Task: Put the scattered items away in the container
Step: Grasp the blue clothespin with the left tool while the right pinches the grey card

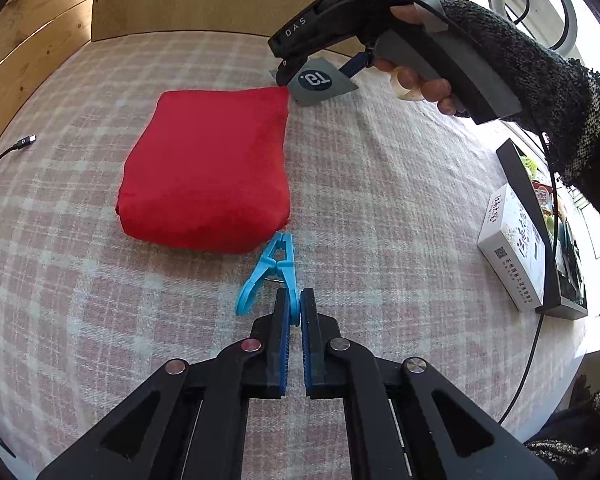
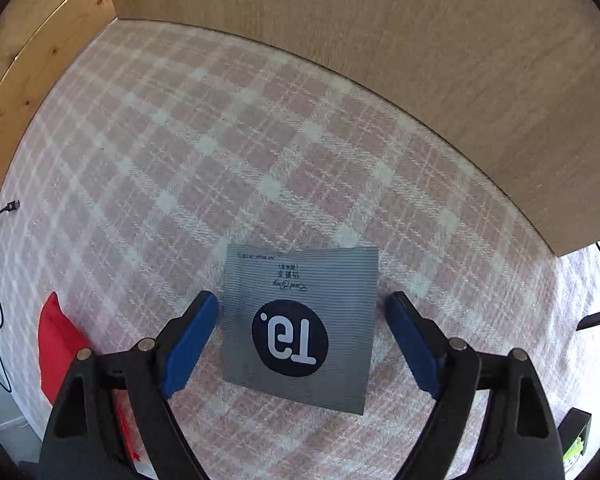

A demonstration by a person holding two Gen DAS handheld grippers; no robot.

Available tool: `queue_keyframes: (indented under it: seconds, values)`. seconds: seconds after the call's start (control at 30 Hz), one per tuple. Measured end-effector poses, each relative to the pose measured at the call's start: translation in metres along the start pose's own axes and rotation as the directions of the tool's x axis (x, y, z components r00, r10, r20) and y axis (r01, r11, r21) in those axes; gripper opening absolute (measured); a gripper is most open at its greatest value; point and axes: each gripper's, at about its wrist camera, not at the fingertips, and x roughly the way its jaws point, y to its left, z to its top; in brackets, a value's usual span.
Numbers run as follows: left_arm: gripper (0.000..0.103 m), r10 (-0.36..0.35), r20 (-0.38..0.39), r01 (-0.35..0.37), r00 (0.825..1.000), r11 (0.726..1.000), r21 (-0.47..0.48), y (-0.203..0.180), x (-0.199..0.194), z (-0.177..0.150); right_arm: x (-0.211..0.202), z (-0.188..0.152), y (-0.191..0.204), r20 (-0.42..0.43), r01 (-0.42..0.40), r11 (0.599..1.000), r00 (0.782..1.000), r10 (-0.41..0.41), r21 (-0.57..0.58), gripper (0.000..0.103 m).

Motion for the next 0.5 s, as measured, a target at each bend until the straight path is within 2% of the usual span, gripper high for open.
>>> queue_keyframes:
  seconds: [0.1, 0.13, 0.17, 0.23, 0.37, 0.4, 0.43, 0.47, 0.5]
  values:
    - [0.004, -0.001, 0.001, 0.001, 1.000, 1.000, -0.003, 0.003, -0.001, -0.001, -0.001, -0.001, 0.001, 0.008, -0.011, 1.000, 1.000, 0.011, -0.009, 0.089]
    - [0.004, 0.000, 0.001, 0.000, 1.000, 1.000, -0.003, 0.004, -0.001, -0.001, -0.002, -0.001, 0.002, 0.008, -0.011, 1.000, 1.000, 0.012, -0.029, 0.084]
    - [0.004, -0.001, 0.001, 0.001, 1.000, 1.000, -0.003, 0.004, -0.001, -0.001, -0.005, -0.002, 0.002, 0.011, -0.016, 0.999, 1.000, 0.017, -0.044, 0.078]
    - [0.004, -0.005, 0.004, 0.005, 1.000, 1.000, 0.000, 0.005, -0.002, -0.001, -0.011, -0.003, 0.002, 0.008, -0.034, 0.998, 0.999, 0.035, -0.061, 0.055]
    - [0.004, -0.006, 0.002, 0.006, 1.000, 1.000, 0.003, 0.003, -0.001, 0.000, -0.018, -0.008, 0.000, 0.016, -0.057, 0.995, 0.998, 0.058, -0.081, 0.038]
    - [0.004, -0.010, 0.002, 0.010, 1.000, 1.000, 0.003, 0.002, -0.001, 0.000, -0.020, -0.009, -0.003, 0.024, -0.062, 0.995, 0.998, 0.064, -0.072, 0.016]
    - [0.004, -0.012, 0.004, 0.012, 1.000, 1.000, 0.004, 0.001, -0.002, 0.000, -0.023, -0.010, -0.006, 0.034, -0.065, 0.996, 0.997, 0.067, -0.057, 0.007]
    - [0.004, -0.011, 0.006, 0.011, 1.000, 1.000, 0.006, 0.001, -0.003, -0.001, -0.023, -0.011, -0.010, 0.029, -0.079, 0.996, 0.996, 0.081, -0.044, 0.000]
    - [0.004, -0.010, 0.008, 0.010, 1.000, 1.000, 0.007, 0.000, -0.004, -0.001, -0.020, -0.013, -0.011, 0.016, -0.101, 0.994, 0.995, 0.101, -0.038, 0.000]
